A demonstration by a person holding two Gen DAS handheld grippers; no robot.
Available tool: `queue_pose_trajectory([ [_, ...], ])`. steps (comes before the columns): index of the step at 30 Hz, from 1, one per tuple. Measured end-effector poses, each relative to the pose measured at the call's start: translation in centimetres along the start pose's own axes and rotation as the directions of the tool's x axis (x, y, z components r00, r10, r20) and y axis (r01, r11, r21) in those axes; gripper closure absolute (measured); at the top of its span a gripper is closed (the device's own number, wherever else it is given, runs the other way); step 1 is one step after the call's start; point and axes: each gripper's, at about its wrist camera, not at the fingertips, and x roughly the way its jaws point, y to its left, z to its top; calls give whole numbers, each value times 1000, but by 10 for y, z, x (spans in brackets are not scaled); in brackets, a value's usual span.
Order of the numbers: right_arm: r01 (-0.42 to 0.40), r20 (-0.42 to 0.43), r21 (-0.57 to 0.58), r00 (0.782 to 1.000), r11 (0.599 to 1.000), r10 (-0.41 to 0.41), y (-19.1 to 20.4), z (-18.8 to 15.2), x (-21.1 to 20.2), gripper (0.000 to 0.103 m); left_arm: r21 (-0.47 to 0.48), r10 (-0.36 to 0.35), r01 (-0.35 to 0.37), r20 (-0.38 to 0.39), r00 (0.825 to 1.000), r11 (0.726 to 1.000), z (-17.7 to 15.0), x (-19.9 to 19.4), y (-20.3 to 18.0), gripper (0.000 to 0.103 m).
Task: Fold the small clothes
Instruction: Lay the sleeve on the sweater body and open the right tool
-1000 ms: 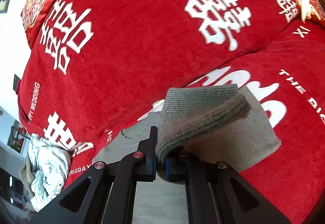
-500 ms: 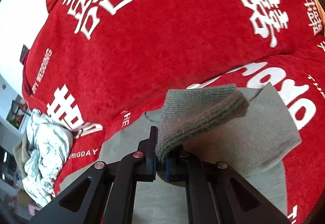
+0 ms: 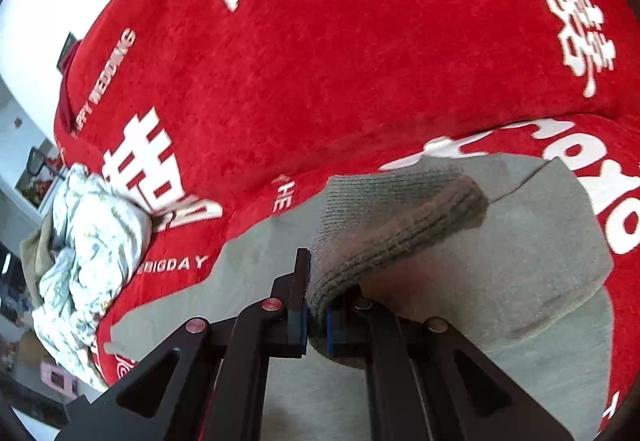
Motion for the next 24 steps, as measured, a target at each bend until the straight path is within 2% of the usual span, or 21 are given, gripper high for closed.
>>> queue_pose_trajectory([
  [13, 54, -112, -118, 991, 992, -68, 30, -42, 63, 97, -76, -13, 11, -17, 1000, 997, -4, 3, 31, 0],
  [19, 118, -125, -181, 982, 976, -142, 40, -56, 88, 96, -104, -23, 20, -26, 999, 994, -4, 5, 40, 0],
  [24, 101, -164, -236, 976, 967, -142, 47, -64, 99, 88, -134, -47, 44, -23, 999, 990, -4, 5, 45, 0],
])
